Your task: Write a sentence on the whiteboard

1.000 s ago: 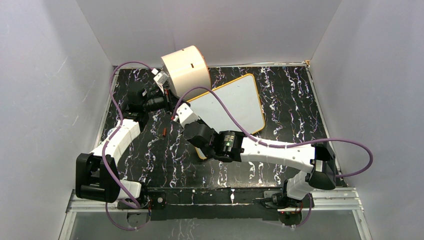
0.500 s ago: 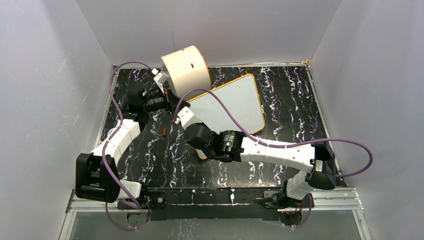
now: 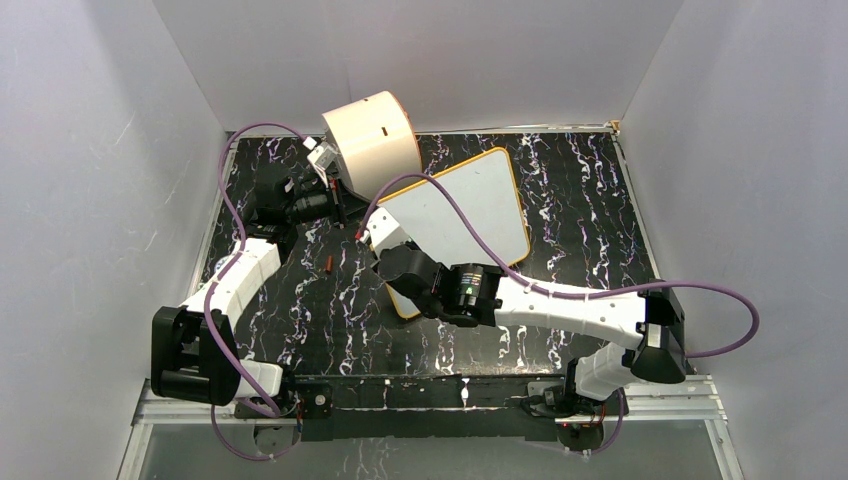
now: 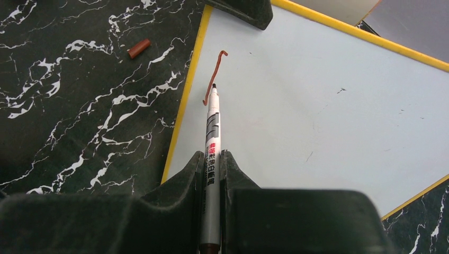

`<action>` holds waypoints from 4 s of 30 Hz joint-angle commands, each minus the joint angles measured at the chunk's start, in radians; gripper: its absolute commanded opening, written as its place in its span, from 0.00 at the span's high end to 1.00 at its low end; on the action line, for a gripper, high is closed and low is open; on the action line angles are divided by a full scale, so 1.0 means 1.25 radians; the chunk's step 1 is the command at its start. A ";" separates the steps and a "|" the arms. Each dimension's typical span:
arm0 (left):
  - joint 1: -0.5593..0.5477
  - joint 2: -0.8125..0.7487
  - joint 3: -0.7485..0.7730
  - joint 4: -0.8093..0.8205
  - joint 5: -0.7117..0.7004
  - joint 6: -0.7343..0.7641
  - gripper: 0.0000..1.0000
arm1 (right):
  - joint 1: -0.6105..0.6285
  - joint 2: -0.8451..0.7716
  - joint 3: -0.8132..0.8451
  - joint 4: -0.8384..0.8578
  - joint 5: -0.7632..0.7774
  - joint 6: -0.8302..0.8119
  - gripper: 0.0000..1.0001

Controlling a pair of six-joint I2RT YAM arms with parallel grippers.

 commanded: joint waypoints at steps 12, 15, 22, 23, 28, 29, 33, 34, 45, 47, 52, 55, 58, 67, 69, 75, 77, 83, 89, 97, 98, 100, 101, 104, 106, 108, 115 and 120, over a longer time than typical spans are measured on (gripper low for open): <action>-0.005 -0.004 -0.002 -0.007 0.011 0.024 1.00 | -0.002 0.009 0.003 0.076 0.029 -0.020 1.00; -0.004 -0.004 -0.002 -0.007 0.011 0.024 1.00 | -0.006 0.015 0.004 0.072 0.026 -0.021 1.00; -0.005 -0.003 -0.002 -0.008 0.011 0.024 1.00 | -0.014 0.022 0.004 0.061 0.017 -0.012 1.00; -0.005 -0.003 -0.002 -0.008 0.011 0.024 1.00 | -0.014 0.022 0.004 0.061 0.016 -0.012 1.00; -0.005 -0.003 -0.002 -0.008 0.012 0.024 1.00 | -0.019 0.025 0.003 0.060 0.014 -0.011 1.00; -0.005 -0.003 -0.002 -0.008 0.012 0.024 1.00 | -0.020 0.024 0.003 0.059 0.011 -0.010 1.00; -0.004 -0.002 -0.003 -0.007 0.012 0.024 1.00 | -0.022 0.025 0.001 0.056 0.014 -0.007 1.00; -0.004 -0.002 -0.002 -0.007 0.012 0.024 1.00 | -0.023 0.025 0.001 0.055 0.019 -0.007 1.00; -0.005 -0.002 -0.002 -0.008 0.010 0.025 1.00 | -0.033 0.009 -0.006 0.031 0.059 0.009 1.00; -0.004 -0.001 -0.002 -0.008 0.011 0.025 1.00 | -0.034 0.007 -0.008 0.028 0.060 0.012 1.00; -0.005 -0.001 -0.002 -0.008 0.011 0.025 1.00 | -0.038 0.002 -0.010 0.017 0.072 0.023 1.00; -0.005 -0.001 -0.002 -0.009 0.011 0.025 1.00 | -0.042 -0.001 -0.011 0.015 0.075 0.025 1.00; -0.005 -0.001 -0.002 -0.009 0.011 0.025 1.00 | -0.043 -0.002 -0.013 0.014 0.077 0.027 1.00; -0.005 0.000 -0.003 -0.009 0.011 0.026 1.00 | -0.044 -0.012 -0.016 0.017 0.066 0.026 1.00; -0.005 0.002 -0.002 -0.010 0.012 0.026 1.00 | -0.044 -0.025 -0.024 0.036 0.047 0.019 1.00; -0.005 0.001 -0.002 -0.009 0.012 0.026 1.00 | -0.045 -0.056 -0.038 0.084 0.032 -0.003 1.00; -0.005 0.001 -0.002 -0.009 0.012 0.027 1.00 | -0.045 -0.055 -0.038 0.093 0.041 -0.010 1.00; -0.005 0.002 -0.002 -0.010 0.014 0.026 1.00 | -0.045 -0.052 -0.034 0.123 0.039 -0.027 1.00; -0.005 0.001 -0.002 -0.010 0.014 0.027 1.00 | -0.052 -0.040 -0.024 0.137 0.049 -0.038 1.00; -0.005 0.002 -0.001 -0.009 0.014 0.026 1.00 | -0.064 -0.032 -0.015 0.145 0.047 -0.045 1.00; -0.005 0.003 -0.001 -0.009 0.015 0.026 1.00 | -0.065 -0.032 -0.014 0.146 0.045 -0.046 1.00; -0.005 0.003 -0.001 -0.010 0.015 0.026 1.00 | -0.067 -0.029 -0.012 0.146 0.040 -0.047 1.00; -0.005 0.003 -0.001 -0.009 0.015 0.026 1.00 | -0.067 -0.029 -0.012 0.147 0.038 -0.048 1.00; -0.005 0.004 -0.001 -0.009 0.015 0.026 1.00 | -0.068 -0.026 -0.010 0.148 0.030 -0.052 1.00; -0.005 0.005 -0.001 -0.011 0.016 0.026 1.00 | -0.069 -0.022 -0.006 0.140 0.028 -0.052 1.00; -0.005 0.005 -0.001 -0.009 0.015 0.026 1.00 | -0.071 -0.017 -0.002 0.127 0.028 -0.046 1.00; -0.005 0.006 -0.001 -0.009 0.016 0.026 1.00 | -0.074 -0.004 0.008 0.053 0.013 -0.012 1.00; -0.005 0.007 -0.001 -0.010 0.015 0.026 1.00 | -0.074 0.000 0.015 -0.003 -0.010 0.017 1.00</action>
